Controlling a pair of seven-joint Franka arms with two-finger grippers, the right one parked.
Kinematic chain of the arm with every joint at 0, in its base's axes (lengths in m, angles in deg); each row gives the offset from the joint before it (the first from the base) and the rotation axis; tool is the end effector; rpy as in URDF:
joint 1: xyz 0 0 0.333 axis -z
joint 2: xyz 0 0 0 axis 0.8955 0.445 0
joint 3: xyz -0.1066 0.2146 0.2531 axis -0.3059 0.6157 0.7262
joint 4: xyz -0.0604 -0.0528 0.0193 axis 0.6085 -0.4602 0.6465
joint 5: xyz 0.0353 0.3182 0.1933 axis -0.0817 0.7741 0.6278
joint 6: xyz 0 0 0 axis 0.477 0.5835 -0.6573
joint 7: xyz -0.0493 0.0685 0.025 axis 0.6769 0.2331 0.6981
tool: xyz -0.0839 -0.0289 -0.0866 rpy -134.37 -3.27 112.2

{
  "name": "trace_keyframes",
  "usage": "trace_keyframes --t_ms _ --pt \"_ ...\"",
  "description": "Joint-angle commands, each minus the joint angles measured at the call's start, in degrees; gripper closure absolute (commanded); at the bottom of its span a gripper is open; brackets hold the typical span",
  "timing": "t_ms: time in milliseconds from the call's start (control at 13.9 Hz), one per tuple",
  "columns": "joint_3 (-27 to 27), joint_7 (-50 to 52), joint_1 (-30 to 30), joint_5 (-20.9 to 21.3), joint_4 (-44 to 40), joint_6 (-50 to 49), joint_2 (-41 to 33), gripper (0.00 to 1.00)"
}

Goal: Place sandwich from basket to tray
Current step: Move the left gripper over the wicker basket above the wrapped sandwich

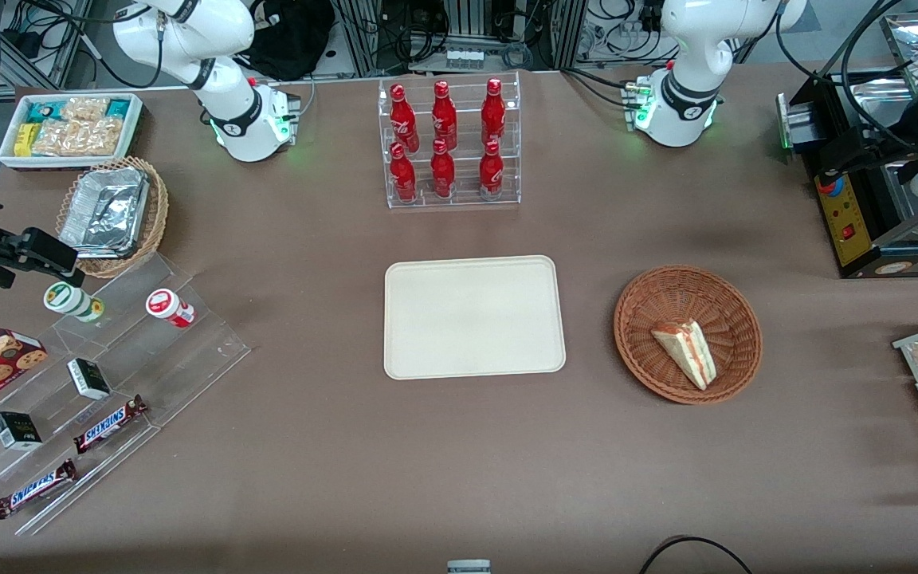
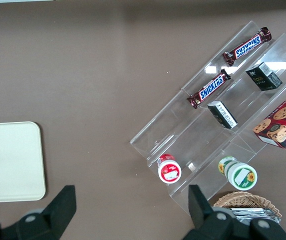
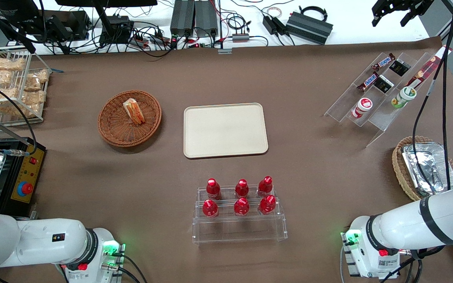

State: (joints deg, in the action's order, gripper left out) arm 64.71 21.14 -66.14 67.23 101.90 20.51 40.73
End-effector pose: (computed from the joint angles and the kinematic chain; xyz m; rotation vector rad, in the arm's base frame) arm 0.4903 -0.0233 0.6820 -3.1105 0.0075 0.1675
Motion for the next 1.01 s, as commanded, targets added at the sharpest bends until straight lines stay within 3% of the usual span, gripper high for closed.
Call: trace_keyframes --t_ms 0,216,432,720,936 --pt "-0.4 0.4 -0.5 0.8 0.2 0.0 -0.3 0.0" --pt "-0.4 0.9 -0.5 1.1 0.0 0.4 4.0 0.0" --pt "-0.7 1.8 -0.4 2.5 1.7 7.3 9.7 0.0" --pt "-1.1 7.4 -0.2 2.5 10.2 24.1 14.1 0.0" --pt "-3.5 21.8 -0.2 2.6 18.1 39.3 16.1 0.0"
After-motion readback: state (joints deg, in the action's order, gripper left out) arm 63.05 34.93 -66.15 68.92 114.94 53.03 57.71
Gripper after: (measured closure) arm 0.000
